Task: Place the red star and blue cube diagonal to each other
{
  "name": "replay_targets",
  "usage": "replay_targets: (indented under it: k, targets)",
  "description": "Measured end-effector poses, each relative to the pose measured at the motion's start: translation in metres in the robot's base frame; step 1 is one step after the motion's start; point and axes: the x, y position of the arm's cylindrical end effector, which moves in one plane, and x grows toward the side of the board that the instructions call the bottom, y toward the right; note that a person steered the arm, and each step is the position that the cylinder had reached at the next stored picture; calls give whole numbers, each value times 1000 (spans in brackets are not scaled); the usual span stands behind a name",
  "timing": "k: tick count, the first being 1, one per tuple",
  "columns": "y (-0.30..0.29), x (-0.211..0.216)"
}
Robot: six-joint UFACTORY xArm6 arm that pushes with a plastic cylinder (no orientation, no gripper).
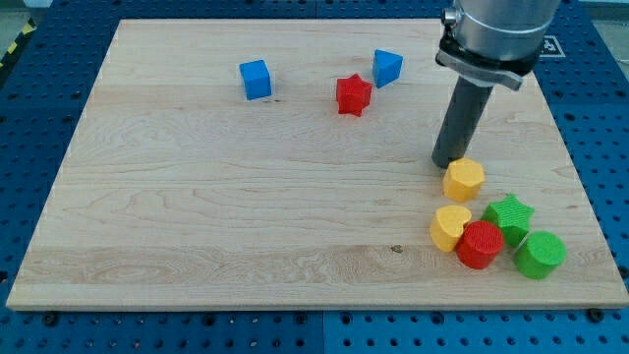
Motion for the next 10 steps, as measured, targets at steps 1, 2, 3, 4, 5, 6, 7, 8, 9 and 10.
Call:
replay_targets:
  k: [1,2,3,4,5,6,7,8,9,10]
  targets:
    - [5,16]
    - [-28,4]
    - [-112,-31]
    - [-195,-76]
    - [-216,-119]
    - [-211,-135]
    - [-203,-139]
    - [-170,-141]
    - [-136,-141]
    - [-122,-139]
